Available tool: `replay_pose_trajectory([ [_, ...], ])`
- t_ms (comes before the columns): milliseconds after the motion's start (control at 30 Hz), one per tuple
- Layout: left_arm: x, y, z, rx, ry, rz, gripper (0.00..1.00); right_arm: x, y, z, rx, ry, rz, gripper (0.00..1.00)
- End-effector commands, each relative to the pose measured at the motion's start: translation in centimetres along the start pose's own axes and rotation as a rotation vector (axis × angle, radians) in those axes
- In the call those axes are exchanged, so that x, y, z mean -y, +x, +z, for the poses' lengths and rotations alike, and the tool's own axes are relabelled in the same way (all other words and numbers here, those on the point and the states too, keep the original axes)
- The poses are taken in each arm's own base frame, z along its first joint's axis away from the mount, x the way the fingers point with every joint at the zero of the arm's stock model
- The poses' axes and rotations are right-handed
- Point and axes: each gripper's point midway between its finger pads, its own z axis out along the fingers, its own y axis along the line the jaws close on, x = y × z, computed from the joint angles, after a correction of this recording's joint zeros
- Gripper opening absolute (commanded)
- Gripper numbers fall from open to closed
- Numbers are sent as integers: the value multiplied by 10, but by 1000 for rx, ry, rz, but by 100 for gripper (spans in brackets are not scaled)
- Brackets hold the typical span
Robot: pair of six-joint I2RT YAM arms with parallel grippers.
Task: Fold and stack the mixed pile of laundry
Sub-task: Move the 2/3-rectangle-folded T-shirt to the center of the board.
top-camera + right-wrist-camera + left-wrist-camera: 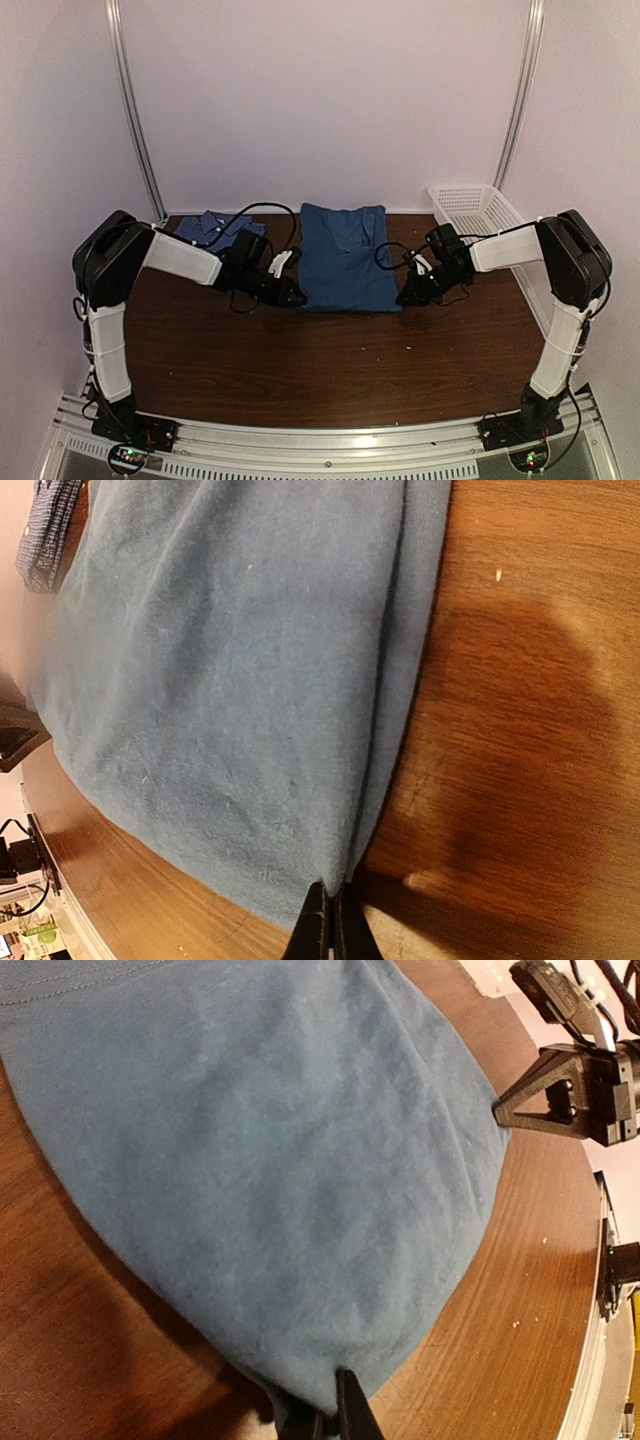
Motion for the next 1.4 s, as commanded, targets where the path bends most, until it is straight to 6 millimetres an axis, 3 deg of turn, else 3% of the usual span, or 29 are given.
replay_pose_trajectory([
  [0, -16, 3, 12, -25, -48, -38, 0, 11, 4, -3, -4, 70, -16, 0],
  [167, -39, 38, 24, -142, -105, -111, 0, 29, 25, 8, -62, 114, -6, 0],
  [300, -47, 57, 21, -195, -154, -135, 0, 34, 38, 11, -85, 124, -6, 0],
  [500, -24, 78, 1, -246, -200, -75, 0, 17, 73, 7, -132, 96, -31, 0],
  [800, 5, 133, -27, -330, -213, -77, 0, 2, 135, -12, -181, 74, -22, 0],
  [900, 14, 136, -38, -304, -201, -86, 11, -4, 151, -16, -193, 56, -19, 0],
  [1000, 27, 126, -52, -235, -169, -87, 32, -7, 153, -25, -179, 50, -10, 0],
  [1167, 39, 126, -68, -199, -140, -89, 41, -19, 150, -41, -129, 14, 20, 34],
  [1367, 47, 139, -56, -201, -37, -123, 39, -17, 155, -37, -128, -7, 64, 38],
])
